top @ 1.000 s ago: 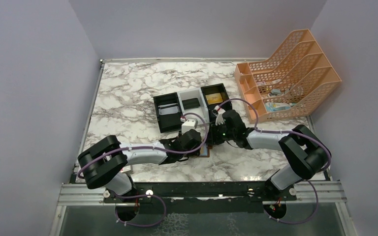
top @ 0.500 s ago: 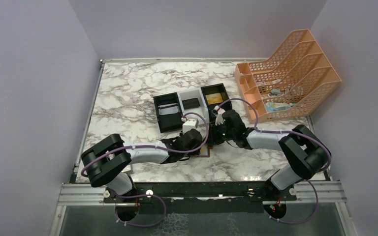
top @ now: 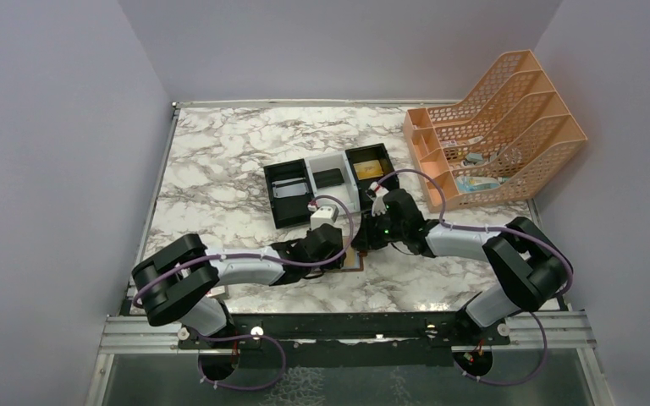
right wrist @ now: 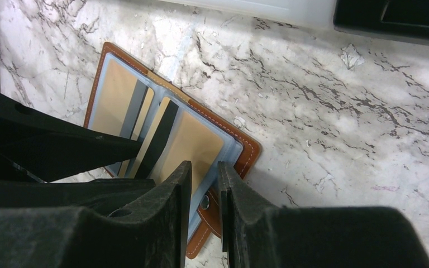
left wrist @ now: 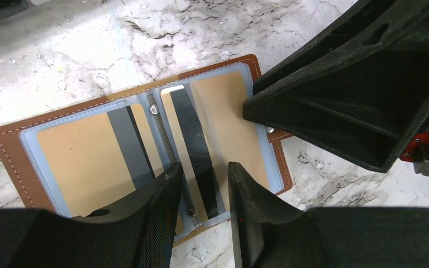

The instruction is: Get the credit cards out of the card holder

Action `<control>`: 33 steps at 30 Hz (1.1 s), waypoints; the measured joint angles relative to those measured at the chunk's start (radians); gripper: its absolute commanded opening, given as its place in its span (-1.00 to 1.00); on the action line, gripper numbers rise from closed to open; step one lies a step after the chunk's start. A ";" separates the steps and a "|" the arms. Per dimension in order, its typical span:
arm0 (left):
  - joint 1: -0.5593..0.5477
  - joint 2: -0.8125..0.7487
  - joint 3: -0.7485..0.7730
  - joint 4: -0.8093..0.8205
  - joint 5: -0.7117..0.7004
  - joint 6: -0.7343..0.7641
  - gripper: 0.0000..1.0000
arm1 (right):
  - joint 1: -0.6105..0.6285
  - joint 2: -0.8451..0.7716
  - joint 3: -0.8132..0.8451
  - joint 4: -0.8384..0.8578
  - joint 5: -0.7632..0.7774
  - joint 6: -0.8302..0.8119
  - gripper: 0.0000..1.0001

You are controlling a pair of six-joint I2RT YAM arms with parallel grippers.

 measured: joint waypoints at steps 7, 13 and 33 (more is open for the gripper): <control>0.011 -0.027 -0.022 0.019 0.014 -0.007 -0.18 | -0.001 0.007 0.002 -0.014 0.008 -0.016 -0.51; 0.029 -0.035 -0.045 0.048 0.025 -0.020 -0.15 | 0.000 0.003 0.003 -0.019 0.019 -0.022 -0.51; 0.109 -0.067 -0.103 0.143 0.151 -0.044 -0.16 | -0.001 -0.018 0.008 -0.060 -0.121 -0.058 -0.64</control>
